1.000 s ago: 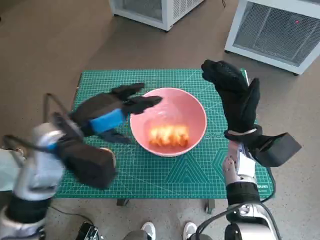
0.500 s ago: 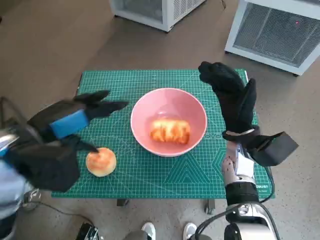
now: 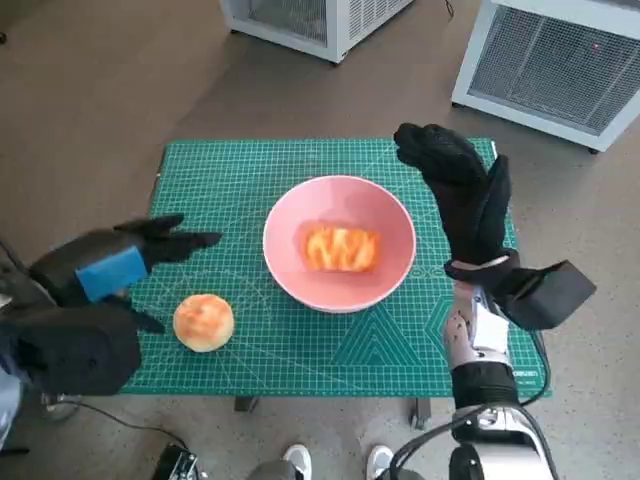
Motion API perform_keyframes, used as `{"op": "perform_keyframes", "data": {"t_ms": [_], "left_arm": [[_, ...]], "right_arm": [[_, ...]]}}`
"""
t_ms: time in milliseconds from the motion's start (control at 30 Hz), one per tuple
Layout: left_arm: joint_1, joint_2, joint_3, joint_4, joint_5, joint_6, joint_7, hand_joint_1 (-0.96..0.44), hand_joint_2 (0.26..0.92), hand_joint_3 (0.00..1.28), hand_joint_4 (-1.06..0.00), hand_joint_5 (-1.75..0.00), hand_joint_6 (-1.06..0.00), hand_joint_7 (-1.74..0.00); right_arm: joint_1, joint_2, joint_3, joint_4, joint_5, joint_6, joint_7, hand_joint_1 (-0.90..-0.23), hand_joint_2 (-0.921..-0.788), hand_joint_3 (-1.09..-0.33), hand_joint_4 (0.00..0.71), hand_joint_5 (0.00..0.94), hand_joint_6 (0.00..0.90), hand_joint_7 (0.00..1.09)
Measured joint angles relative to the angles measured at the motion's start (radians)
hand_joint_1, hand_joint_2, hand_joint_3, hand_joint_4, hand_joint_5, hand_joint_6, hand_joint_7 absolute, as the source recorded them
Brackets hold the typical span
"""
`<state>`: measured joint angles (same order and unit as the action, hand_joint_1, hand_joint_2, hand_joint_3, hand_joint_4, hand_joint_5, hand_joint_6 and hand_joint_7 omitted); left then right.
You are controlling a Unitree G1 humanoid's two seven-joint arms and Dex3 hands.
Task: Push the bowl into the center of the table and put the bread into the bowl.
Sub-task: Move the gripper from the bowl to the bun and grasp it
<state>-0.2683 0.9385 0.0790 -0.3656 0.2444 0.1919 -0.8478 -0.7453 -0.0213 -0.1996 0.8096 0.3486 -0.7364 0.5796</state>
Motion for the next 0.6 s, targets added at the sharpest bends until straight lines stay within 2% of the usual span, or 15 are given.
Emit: {"op": "perform_keyframes", "data": {"t_ms": [367,600], "left_arm": [[0.016,-0.002,-0.052,0.050,-0.005,-0.014,-0.006,-0.05,0.731,0.00,-0.10,-0.01,-0.27,0.00],[0.017,-0.024,-0.128,0.103,0.031,-0.017,0.016,-0.05,0.736,0.01,-0.14,-0.01,-0.29,-0.01]], "right_arm": [[-0.008,-0.004,-0.001,0.003,0.001,0.000,0.011,-0.668,-0.921,-0.732,0.278,0.001,0.144,0.46],[-0.008,-0.008,-0.002,0.003,0.001,0.000,0.017,-0.669,-0.921,-0.733,0.278,0.001,0.144,0.47]]}}
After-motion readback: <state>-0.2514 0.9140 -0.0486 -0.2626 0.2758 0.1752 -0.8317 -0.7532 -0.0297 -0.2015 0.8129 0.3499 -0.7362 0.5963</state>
